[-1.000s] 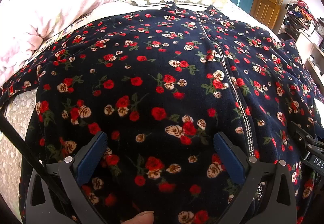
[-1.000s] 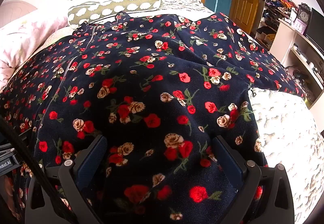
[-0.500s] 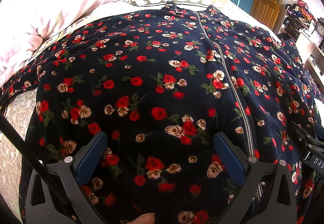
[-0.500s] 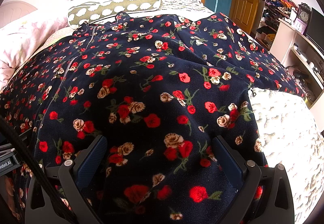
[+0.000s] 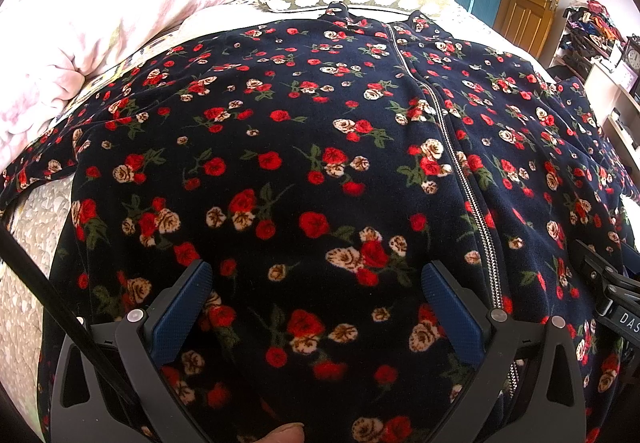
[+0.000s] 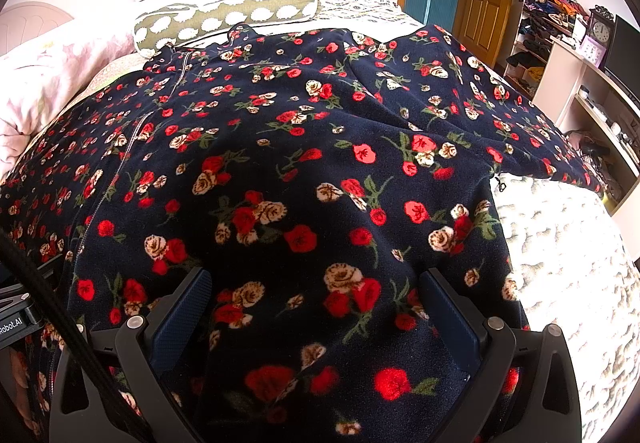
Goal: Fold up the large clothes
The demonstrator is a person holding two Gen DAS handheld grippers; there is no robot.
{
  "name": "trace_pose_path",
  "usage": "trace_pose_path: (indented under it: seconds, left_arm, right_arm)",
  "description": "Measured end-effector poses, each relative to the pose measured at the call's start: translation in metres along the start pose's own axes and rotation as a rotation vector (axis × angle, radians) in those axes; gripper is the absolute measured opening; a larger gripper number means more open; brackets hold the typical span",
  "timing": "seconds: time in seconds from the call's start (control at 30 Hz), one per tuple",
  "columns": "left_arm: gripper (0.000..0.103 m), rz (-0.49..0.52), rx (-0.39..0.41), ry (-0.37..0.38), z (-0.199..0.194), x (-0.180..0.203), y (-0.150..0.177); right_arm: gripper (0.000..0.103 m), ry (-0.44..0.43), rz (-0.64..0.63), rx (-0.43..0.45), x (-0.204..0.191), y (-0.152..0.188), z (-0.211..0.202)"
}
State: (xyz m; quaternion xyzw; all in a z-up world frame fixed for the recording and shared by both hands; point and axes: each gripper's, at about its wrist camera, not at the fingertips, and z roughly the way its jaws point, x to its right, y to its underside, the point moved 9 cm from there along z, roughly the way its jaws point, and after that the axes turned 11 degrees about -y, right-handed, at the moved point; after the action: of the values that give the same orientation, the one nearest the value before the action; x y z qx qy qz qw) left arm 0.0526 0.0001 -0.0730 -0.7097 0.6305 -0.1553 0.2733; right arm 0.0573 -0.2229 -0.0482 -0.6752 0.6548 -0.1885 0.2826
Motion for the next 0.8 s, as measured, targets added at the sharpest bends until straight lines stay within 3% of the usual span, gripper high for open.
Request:
trace_pose_path:
  seconds: [0.8]
  left_arm:
    - [0.103,0.0,0.001,0.0,0.0,-0.0001,-0.0001]
  right_arm:
    - [0.103,-0.003,0.005,-0.01,0.0009,0.0003,0.0005]
